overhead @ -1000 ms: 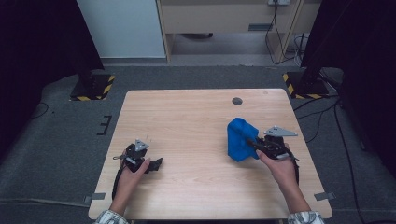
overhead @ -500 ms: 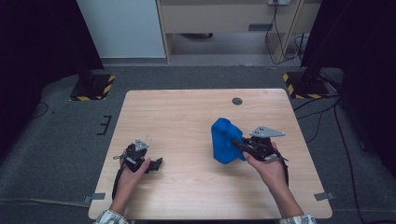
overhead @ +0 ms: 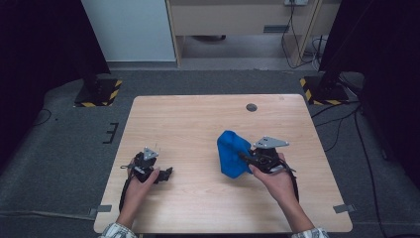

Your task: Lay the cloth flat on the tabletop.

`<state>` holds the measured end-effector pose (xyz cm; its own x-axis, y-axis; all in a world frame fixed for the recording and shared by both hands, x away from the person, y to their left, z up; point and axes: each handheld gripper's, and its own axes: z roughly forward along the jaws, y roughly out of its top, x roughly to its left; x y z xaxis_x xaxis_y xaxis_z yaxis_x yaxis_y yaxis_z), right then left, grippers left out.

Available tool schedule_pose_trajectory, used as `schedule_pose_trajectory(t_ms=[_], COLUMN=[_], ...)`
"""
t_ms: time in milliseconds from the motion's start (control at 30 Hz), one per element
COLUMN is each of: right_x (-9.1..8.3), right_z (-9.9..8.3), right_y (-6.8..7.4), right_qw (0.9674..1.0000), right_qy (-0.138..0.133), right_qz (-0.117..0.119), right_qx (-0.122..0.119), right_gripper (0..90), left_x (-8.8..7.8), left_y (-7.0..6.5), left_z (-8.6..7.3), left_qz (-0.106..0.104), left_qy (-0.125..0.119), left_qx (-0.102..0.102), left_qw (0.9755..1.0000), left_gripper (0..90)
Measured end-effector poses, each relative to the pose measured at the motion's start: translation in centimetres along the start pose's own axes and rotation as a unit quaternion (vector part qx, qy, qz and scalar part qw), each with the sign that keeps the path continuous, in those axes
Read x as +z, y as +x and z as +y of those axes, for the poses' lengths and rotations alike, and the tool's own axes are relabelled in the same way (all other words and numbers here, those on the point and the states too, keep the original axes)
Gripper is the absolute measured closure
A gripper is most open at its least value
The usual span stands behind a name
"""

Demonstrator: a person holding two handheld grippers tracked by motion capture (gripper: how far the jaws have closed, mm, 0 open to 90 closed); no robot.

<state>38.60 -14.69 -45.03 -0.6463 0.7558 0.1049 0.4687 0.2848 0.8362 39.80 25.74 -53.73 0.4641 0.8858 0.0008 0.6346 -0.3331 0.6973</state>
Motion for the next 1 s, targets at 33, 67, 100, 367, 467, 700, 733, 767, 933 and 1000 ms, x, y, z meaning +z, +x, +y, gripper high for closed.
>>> schedule_pose_trajectory(t_ms=[33, 67, 100, 367, 467, 700, 733, 767, 933, 1000], right_x=[0.2, 1.0, 1.2, 4.2, 5.6, 8.2, 8.2, 8.3, 8.6, 8.7], right_z=[-0.1, -0.5, -0.6, -1.7, -2.4, -4.0, -4.0, -4.0, -4.0, -3.9], right_y=[0.1, 0.5, 0.7, 2.9, 3.6, 4.1, 4.1, 4.1, 4.1, 4.4], right_qw=[1.0000, 0.9998, 0.9997, 0.9981, 0.9971, 0.9954, 0.9954, 0.9954, 0.9959, 0.9961], right_qy=[0.005, 0.017, 0.020, 0.049, 0.062, 0.083, 0.083, 0.083, 0.077, 0.073], right_qz=[0.001, 0.008, 0.011, 0.037, 0.041, 0.041, 0.041, 0.042, 0.042, 0.037], right_qx=[0.001, -0.002, -0.003, -0.012, -0.018, -0.020, -0.020, -0.022, -0.023, -0.030], right_gripper=[72.7, 72.7, 72.7, 71.7, 70.8, 66.8, 66.8, 65.9, 56.6, 46.5], left_x=[0.0, 0.0, 0.0, 0.0, 0.0, 0.0, 0.0, 0.0, 0.0, 0.0], left_y=[0.0, 0.0, 0.0, -0.1, -0.1, -0.2, -0.2, -0.2, -0.4, -0.4], left_z=[0.0, 0.0, 0.0, 0.0, 0.0, 0.0, 0.0, 0.0, 0.0, 0.0], left_qz=[0.000, 0.000, 0.000, 0.000, 0.000, 0.002, 0.002, 0.002, 0.001, 0.002], left_qy=[0.001, 0.000, 0.001, -0.001, -0.001, 0.000, 0.000, 0.001, 0.000, 0.000], left_qx=[0.001, 0.001, 0.001, 0.000, 0.000, -0.002, -0.002, -0.001, -0.002, -0.002], left_qw=[1.0000, 1.0000, 1.0000, 1.0000, 1.0000, 1.0000, 1.0000, 1.0000, 1.0000, 1.0000], left_gripper=[0.0, 0.0, 0.0, 0.0, 0.0, 0.0, 0.0, 0.0, 0.0, 0.0])
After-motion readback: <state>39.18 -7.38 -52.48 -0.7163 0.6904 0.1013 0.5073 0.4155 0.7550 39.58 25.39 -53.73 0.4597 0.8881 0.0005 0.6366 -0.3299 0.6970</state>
